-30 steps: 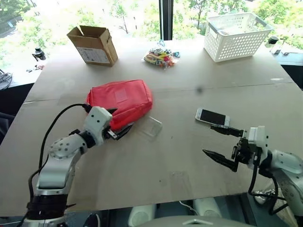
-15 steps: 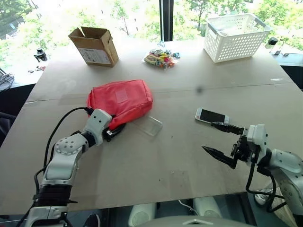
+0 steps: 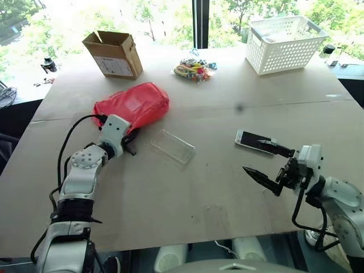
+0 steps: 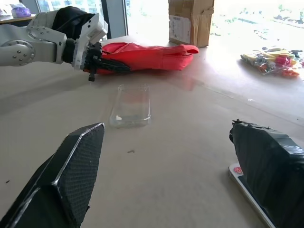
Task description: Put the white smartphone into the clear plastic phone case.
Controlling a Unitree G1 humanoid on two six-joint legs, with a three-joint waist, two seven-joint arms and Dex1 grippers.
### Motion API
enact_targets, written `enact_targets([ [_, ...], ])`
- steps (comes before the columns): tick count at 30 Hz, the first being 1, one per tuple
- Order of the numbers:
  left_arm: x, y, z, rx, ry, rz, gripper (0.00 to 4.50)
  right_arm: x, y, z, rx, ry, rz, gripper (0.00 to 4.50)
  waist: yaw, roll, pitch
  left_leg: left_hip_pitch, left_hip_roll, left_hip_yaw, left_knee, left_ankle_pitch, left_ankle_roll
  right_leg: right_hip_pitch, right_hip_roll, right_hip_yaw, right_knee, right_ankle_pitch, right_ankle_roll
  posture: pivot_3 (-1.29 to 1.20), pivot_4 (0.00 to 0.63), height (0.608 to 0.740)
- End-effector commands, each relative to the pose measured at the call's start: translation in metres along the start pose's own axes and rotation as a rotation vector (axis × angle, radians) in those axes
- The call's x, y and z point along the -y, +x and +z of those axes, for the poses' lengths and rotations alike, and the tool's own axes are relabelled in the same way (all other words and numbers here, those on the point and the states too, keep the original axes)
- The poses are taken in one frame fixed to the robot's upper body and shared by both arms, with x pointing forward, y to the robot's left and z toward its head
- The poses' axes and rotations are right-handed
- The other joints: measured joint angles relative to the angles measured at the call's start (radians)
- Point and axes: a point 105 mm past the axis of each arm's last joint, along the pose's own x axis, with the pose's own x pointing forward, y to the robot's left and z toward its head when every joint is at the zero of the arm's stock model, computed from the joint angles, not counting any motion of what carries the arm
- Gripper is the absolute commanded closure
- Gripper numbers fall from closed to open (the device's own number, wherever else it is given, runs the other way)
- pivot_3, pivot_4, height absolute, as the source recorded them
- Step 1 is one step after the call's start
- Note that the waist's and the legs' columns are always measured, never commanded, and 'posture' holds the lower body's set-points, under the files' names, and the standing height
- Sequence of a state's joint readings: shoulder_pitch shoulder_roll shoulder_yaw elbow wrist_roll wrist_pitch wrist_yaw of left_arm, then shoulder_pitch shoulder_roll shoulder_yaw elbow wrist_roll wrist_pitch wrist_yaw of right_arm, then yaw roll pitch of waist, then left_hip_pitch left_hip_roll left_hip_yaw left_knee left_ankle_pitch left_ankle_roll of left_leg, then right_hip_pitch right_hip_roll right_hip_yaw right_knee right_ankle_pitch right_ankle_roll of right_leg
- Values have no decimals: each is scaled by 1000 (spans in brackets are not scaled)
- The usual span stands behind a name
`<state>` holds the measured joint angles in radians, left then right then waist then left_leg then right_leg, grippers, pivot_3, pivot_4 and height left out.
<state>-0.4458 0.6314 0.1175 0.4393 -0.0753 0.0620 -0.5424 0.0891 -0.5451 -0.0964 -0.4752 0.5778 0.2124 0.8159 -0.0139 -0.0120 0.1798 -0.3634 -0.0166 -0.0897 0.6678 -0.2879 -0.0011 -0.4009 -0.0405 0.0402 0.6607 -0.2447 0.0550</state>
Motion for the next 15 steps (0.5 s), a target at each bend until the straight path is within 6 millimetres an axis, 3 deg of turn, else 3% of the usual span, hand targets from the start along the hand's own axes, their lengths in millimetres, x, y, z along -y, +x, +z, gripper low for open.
enact_targets([
  [1,-34,7,11,13,42,112,4253,4,6,25,88,-39,-16,0,-2,-1,0,-1,-1,0,0,0,0,-1,0,0,0,0,0,0,150,740],
  [3,-45,18,13,-10,39,138,4253,9,10,34,128,-40,-35,0,-1,-1,0,-2,-2,0,0,0,0,-2,0,0,0,0,0,0,150,740],
  [7,-44,31,12,-42,79,107,4253,13,15,40,137,-45,-56,0,0,-2,0,-9,-4,0,0,0,-1,-8,-1,-1,1,1,0,0,150,740],
  [8,-44,34,13,-48,90,107,3235,14,16,40,132,-48,-60,0,-1,-2,0,-10,-4,0,0,0,-1,-10,-1,-1,1,1,0,0,150,740],
  [9,-44,36,14,-50,103,105,3029,15,16,39,130,-50,-62,0,-1,-2,0,-13,-5,0,1,1,-1,-13,-2,-1,2,1,0,0,150,740],
  [13,-47,40,26,-5,121,130,1277,16,19,38,124,-58,-63,0,0,-2,0,-21,-6,0,2,3,-5,-19,-4,-3,2,1,1,0,150,740],
  [14,-47,40,28,6,127,127,1061,17,19,39,123,-60,-63,0,0,-2,0,-21,-7,1,2,3,-5,-19,-4,-3,2,1,1,0,150,740],
  [15,-48,40,31,25,127,129,354,17,19,39,122,-63,-63,0,0,-2,0,-21,-7,0,2,2,-3,-19,-4,-3,2,1,1,0,150,740],
])
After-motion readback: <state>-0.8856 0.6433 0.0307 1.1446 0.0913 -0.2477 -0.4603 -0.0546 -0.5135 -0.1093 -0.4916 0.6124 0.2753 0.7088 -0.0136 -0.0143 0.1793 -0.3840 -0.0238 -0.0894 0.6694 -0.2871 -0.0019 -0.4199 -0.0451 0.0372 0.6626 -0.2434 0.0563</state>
